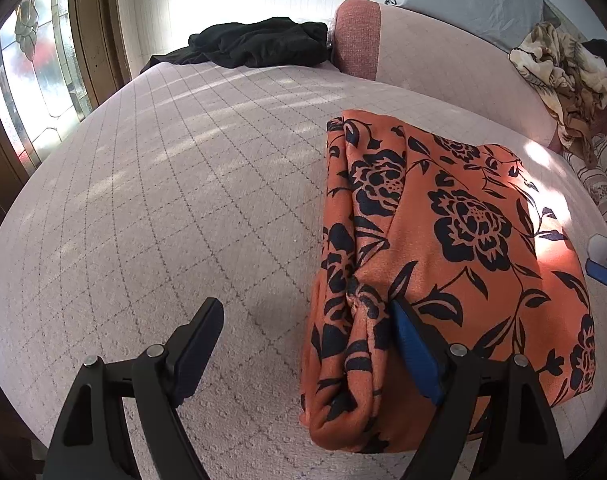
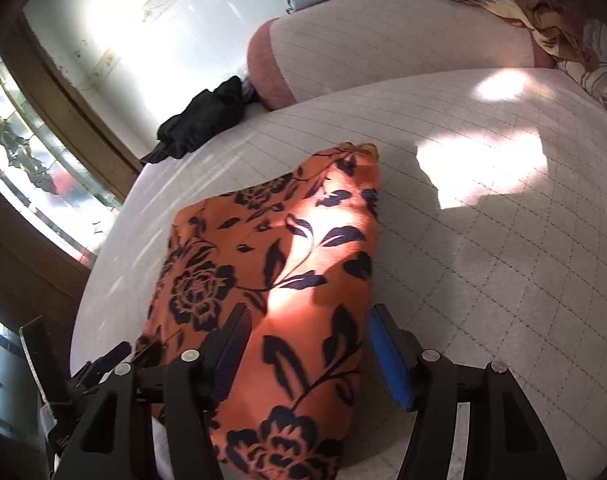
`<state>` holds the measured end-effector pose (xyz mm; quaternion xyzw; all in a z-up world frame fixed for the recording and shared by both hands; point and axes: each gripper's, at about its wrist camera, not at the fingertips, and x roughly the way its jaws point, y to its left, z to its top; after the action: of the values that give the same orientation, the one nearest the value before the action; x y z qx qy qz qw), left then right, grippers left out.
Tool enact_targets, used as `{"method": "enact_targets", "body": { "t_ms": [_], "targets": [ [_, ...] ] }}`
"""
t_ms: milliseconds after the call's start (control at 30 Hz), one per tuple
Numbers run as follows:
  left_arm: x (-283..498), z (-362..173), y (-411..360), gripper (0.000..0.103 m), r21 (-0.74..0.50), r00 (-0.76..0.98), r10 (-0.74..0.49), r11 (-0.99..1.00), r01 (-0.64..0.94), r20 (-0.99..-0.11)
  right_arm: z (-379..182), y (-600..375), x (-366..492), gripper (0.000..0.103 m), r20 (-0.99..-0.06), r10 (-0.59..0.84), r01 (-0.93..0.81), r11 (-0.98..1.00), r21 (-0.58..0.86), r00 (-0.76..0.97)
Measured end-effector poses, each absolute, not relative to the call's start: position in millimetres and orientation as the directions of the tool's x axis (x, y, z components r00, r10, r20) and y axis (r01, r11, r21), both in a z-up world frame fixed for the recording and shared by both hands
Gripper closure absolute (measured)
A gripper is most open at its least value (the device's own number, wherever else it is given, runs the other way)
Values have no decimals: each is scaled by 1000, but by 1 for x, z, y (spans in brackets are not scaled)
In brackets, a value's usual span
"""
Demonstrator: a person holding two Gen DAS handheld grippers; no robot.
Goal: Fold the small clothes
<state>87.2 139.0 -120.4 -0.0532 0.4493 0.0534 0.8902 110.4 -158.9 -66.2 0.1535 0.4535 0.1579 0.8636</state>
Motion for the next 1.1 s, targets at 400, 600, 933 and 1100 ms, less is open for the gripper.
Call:
{"method": "enact_targets", "body": {
  "t_ms": [400, 600, 933, 1100],
  "targets": [
    [84, -119, 139, 16, -44, 590, 57, 987, -155, -805, -72, -108, 68, 22, -699, 590, -322, 807, 494, 406],
    [73, -104, 140, 17, -59, 577, 42, 986, -156, -816, -84, -152, 35, 22, -687, 573, -243, 817, 523, 447],
    [41, -83, 131, 17, -75, 598, 23, 987, -140, -801, -107, -200, 24, 22, -646, 589, -103, 773, 626, 485],
    [42, -76, 124, 17, -70, 605, 26, 988, -134, -796, -107, -198, 21, 22, -633, 613, -118, 756, 644, 473]
  ]
}}
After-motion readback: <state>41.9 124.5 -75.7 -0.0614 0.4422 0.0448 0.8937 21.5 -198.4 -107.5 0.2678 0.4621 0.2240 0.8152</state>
